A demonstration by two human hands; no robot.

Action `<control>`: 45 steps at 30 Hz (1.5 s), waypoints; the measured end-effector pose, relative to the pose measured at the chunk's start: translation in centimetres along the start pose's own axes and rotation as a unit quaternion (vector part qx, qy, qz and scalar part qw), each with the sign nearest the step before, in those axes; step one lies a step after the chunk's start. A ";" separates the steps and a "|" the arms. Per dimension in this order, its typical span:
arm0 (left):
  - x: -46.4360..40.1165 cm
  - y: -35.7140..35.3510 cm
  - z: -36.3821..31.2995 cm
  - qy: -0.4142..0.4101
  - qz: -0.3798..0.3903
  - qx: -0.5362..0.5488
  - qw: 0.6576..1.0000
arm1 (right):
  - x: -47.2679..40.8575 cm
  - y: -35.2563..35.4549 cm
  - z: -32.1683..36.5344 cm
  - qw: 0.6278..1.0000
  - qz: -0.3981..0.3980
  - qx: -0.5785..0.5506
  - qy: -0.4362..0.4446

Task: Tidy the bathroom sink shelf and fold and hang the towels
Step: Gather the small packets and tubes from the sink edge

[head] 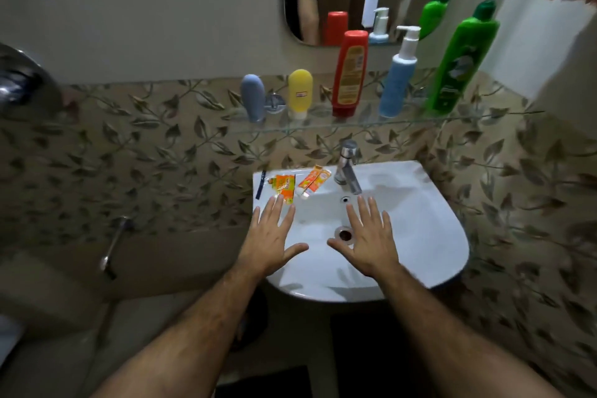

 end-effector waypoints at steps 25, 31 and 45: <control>-5.7 -4.7 8.0 0.082 0.051 0.005 0.995 | -10.9 -6.4 4.5 0.996 0.052 -0.044 -0.055; -9.5 -6.5 8.8 0.205 0.062 0.001 0.977 | -16.2 -8.3 0.5 0.932 0.081 -0.267 -0.232; -13.8 -9.1 9.1 0.418 0.060 -0.048 0.905 | -19.8 -18.4 -1.2 0.800 0.109 -0.399 -0.434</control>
Point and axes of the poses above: each hand's wrist, its own x-axis away from the middle knuckle, its own y-axis out of the back of the hand, z = x × y, the point moved 8 cm from there along -x, towards the middle knuckle, and after that the axes turned 6 degrees about -z, right-handed, at the moved point
